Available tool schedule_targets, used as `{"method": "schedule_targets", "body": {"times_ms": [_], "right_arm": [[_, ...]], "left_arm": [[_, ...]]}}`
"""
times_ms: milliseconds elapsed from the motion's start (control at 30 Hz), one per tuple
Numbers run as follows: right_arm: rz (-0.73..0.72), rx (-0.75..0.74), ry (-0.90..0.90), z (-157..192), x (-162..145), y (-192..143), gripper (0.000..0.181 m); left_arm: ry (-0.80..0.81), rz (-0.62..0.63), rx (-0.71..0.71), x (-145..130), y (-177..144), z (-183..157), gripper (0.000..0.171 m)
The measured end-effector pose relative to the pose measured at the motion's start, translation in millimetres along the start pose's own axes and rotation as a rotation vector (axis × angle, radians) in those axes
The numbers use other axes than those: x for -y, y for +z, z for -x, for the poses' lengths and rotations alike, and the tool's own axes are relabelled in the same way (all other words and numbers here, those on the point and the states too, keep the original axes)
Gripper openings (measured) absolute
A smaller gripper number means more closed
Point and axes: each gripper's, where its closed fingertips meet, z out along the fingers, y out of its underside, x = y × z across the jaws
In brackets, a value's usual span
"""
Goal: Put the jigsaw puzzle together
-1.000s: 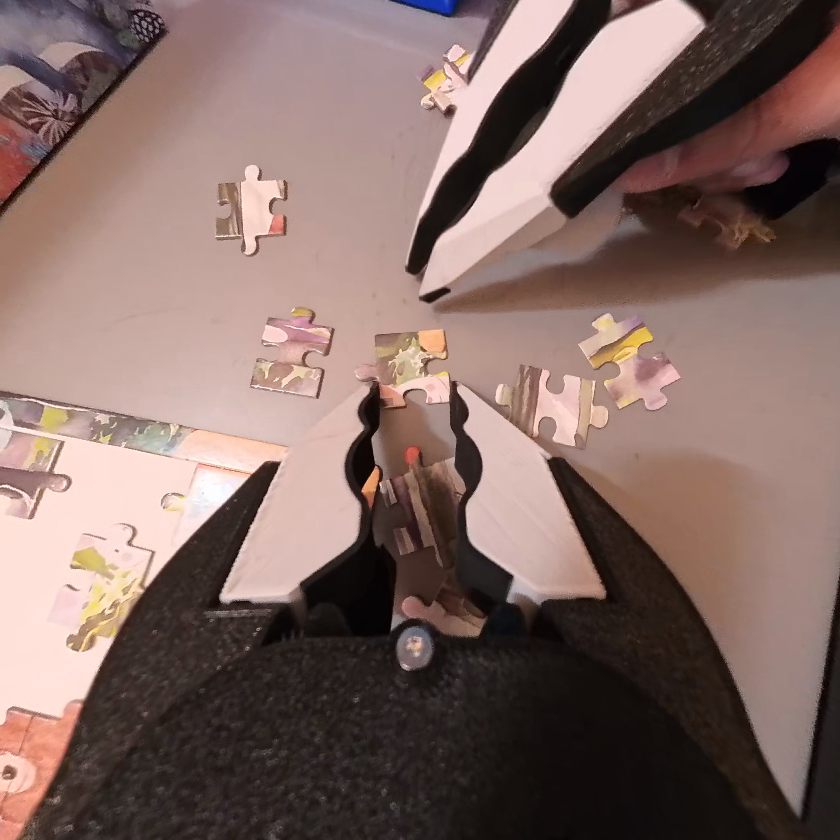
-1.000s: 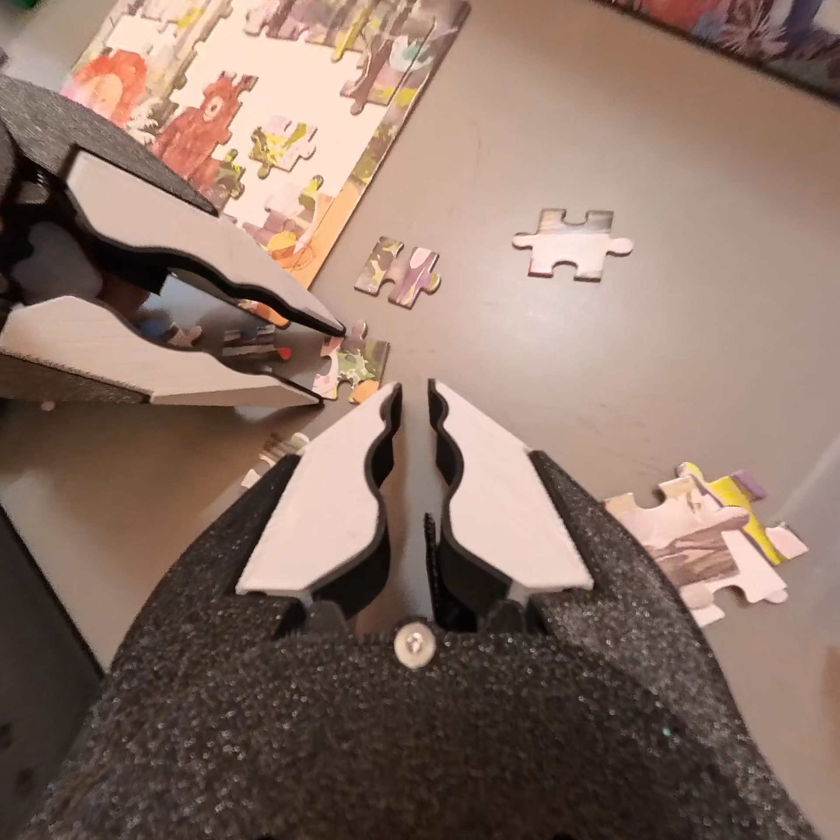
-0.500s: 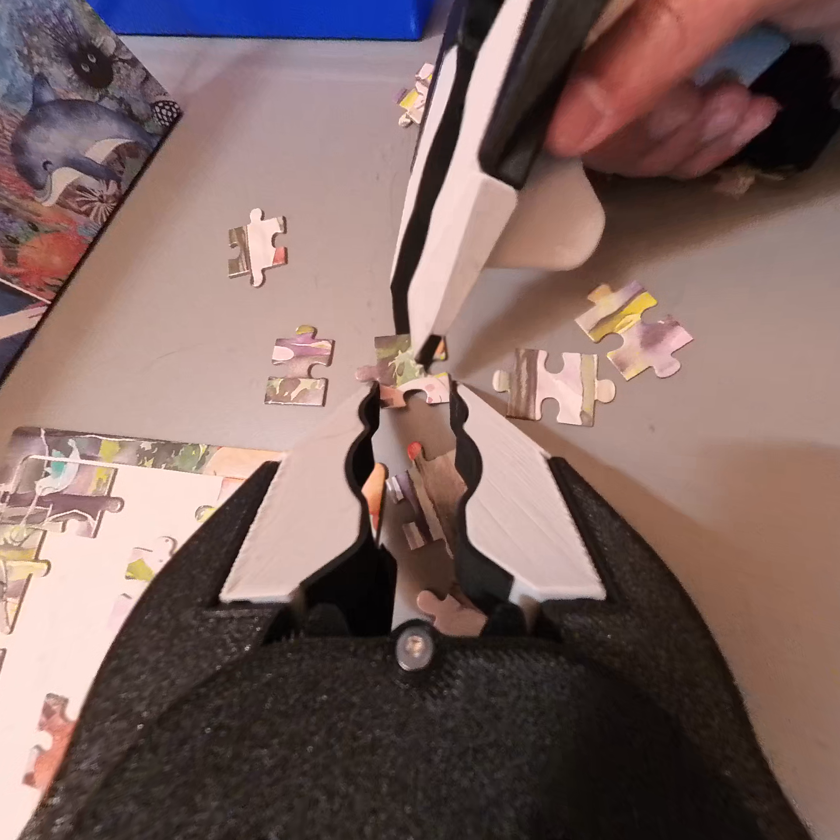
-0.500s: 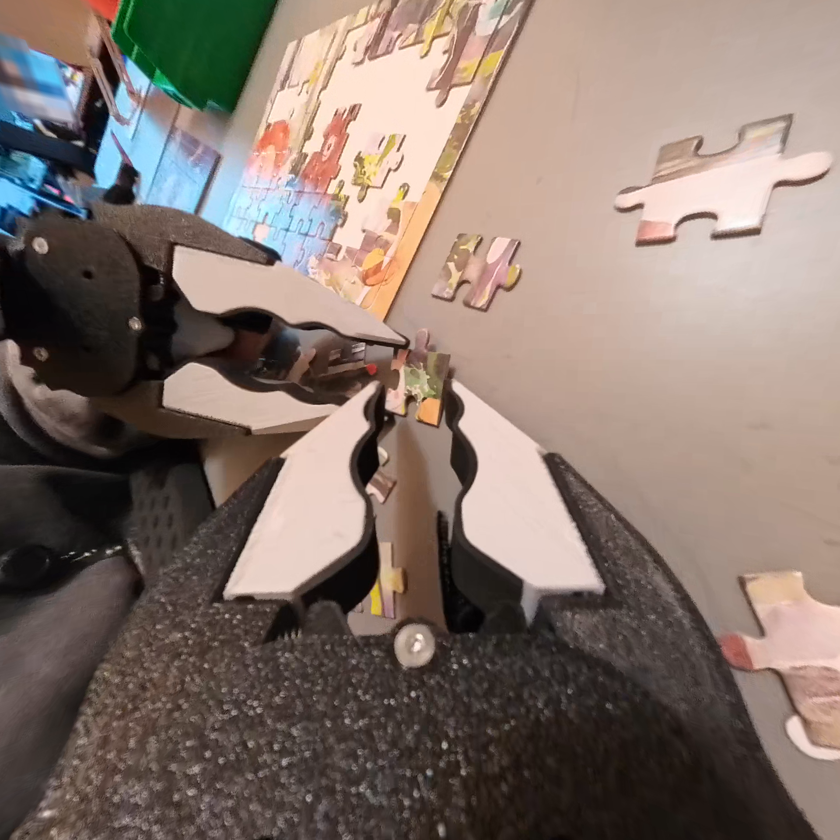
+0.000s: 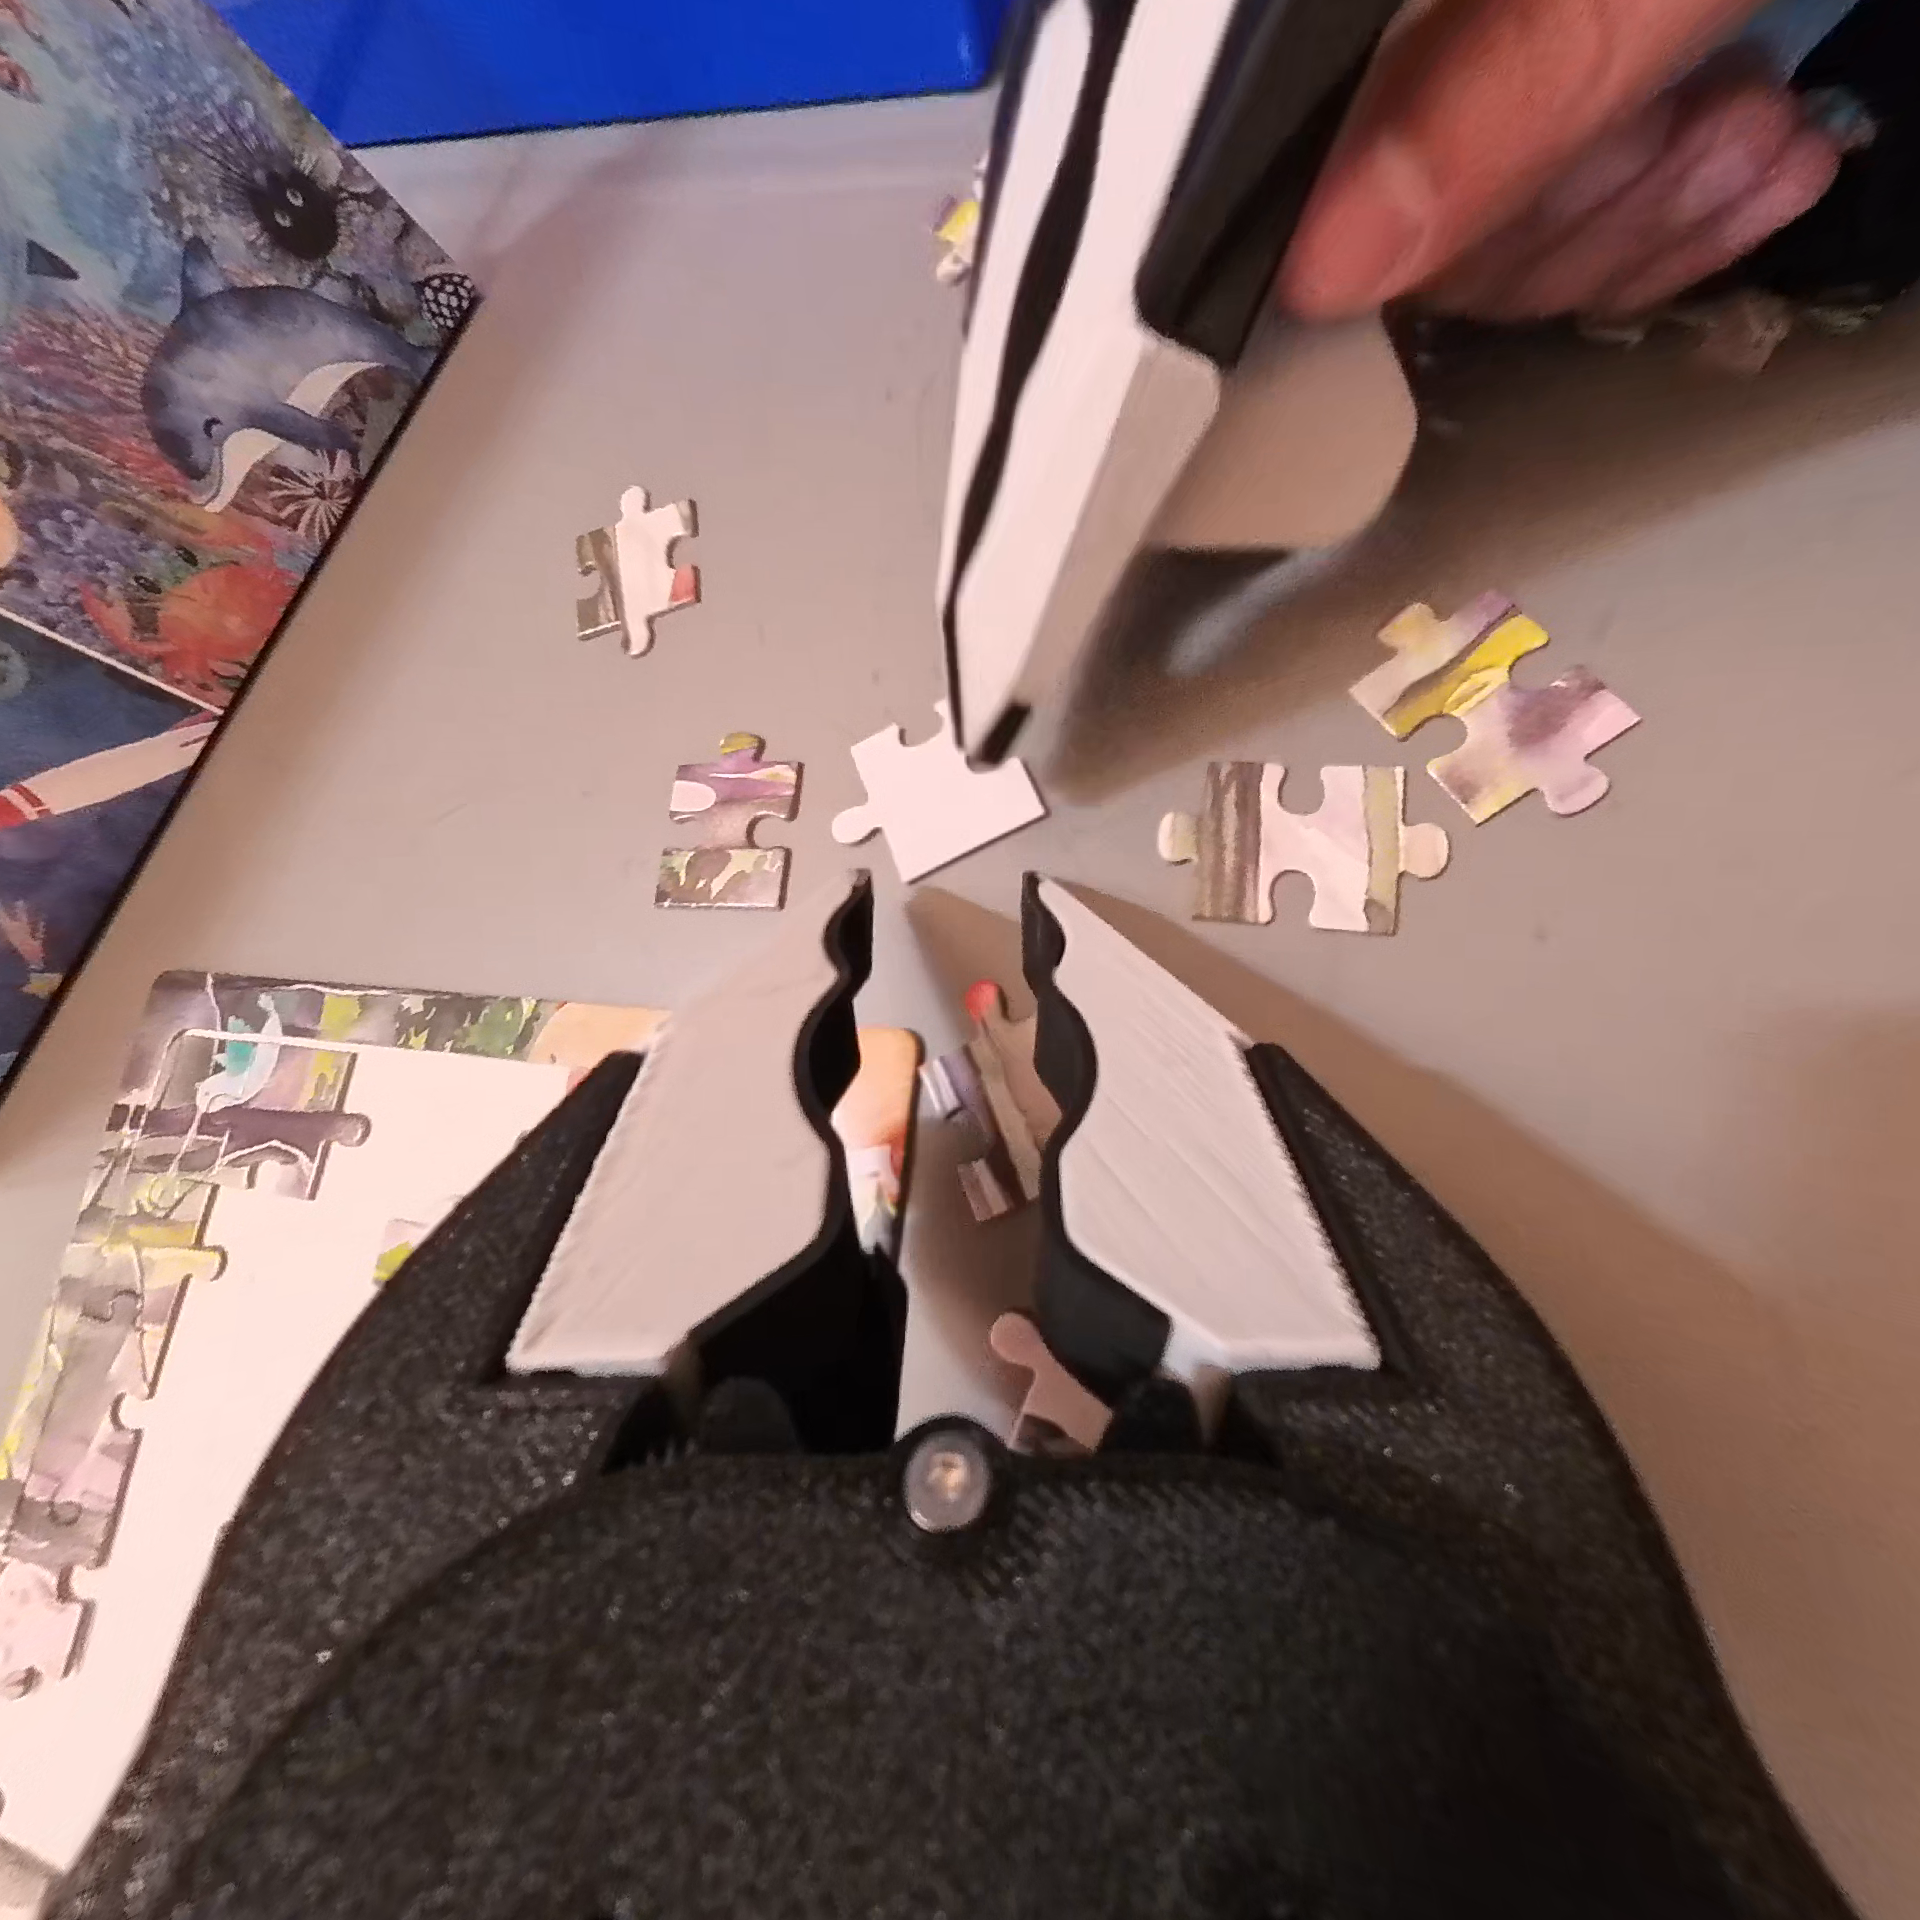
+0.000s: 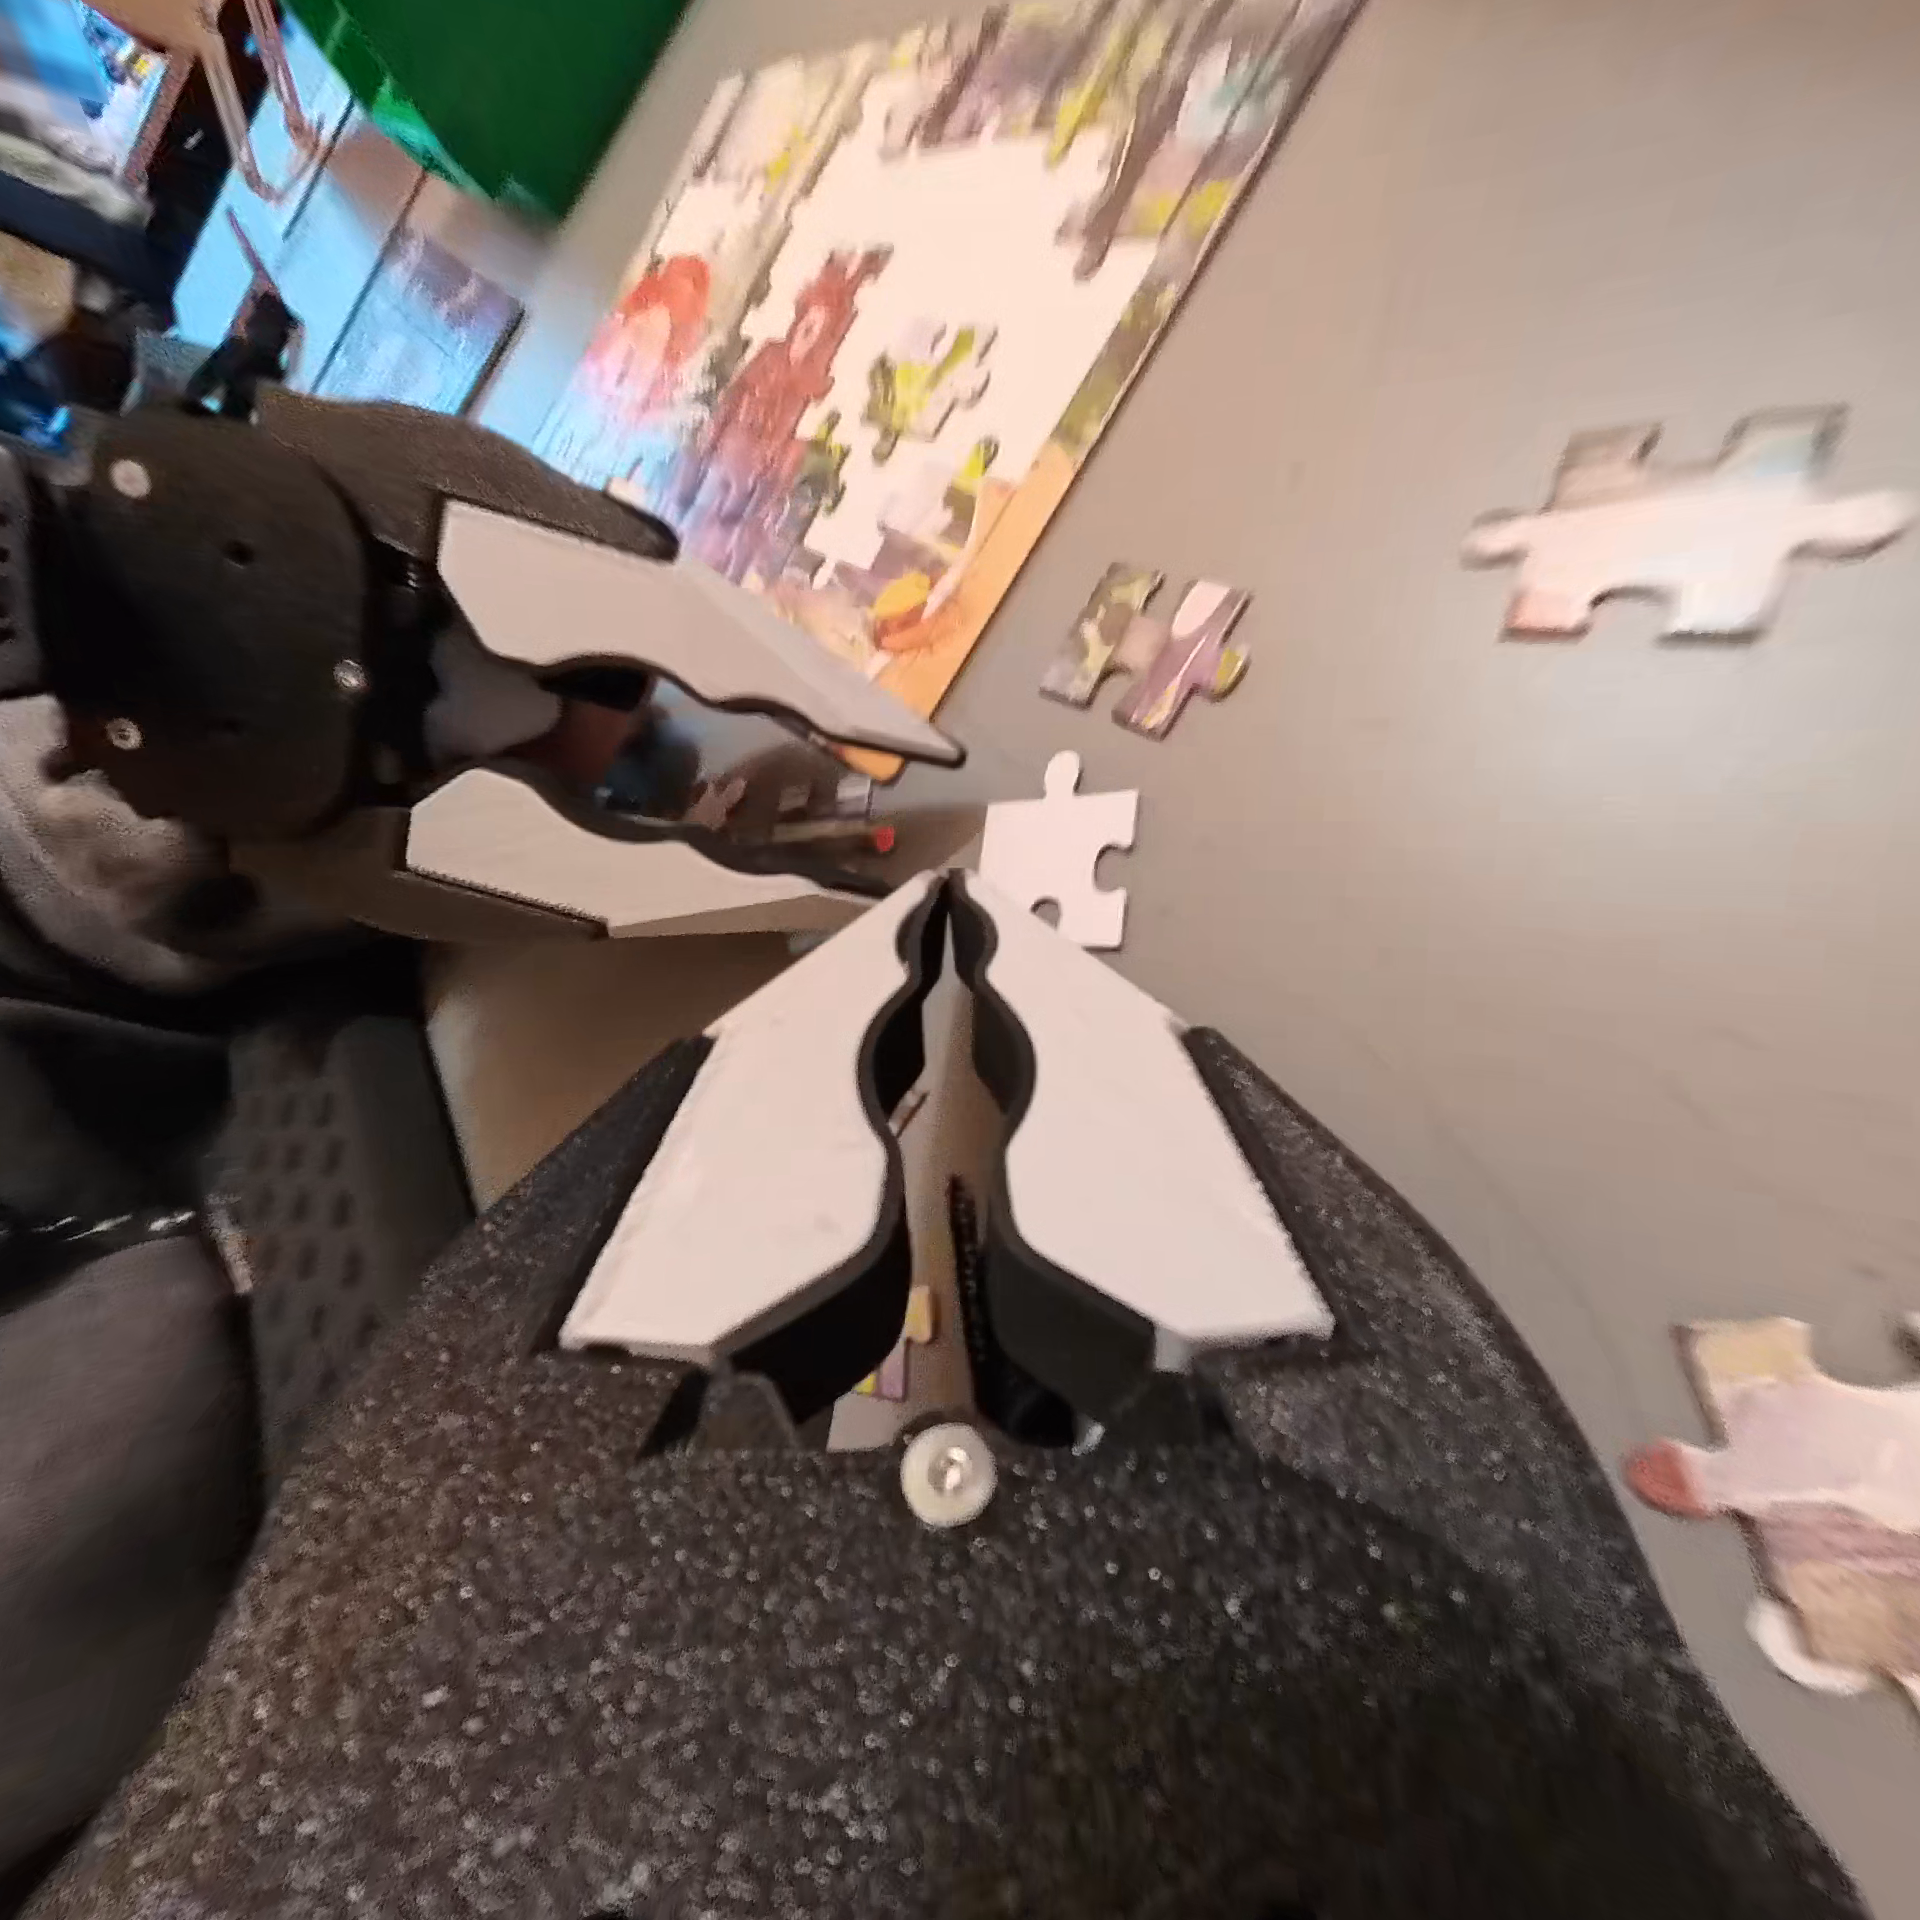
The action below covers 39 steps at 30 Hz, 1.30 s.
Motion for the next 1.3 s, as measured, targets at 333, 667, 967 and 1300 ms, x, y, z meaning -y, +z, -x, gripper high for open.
{"method": "schedule_targets", "body": {"times_ms": [333,667,967,1300], "right_arm": [[0.123,-0.318,-0.242,-23.6,-1.3,6.0,0.043],[0.204,-0.471,-0.395,-18.1,-3.0,10.7,0.022],[0.046,-0.228,-0.200,-8.0,5.3,0.4,0.000],[0.148,-0.320,-0.267,-11.1,-11.6,7.5,0.024]], "left_arm": [[-0.093,0.006,-0.022,-5.0,-7.7,10.0,0.024],[-0.320,-0.113,-0.020,-3.9,-37.8,53.6,0.023],[-0.187,-0.047,-0.088,-13.6,-29.3,29.1,0.028],[-0.087,-0.001,-0.152,-10.8,-9.3,-6.4,0.017]]}}
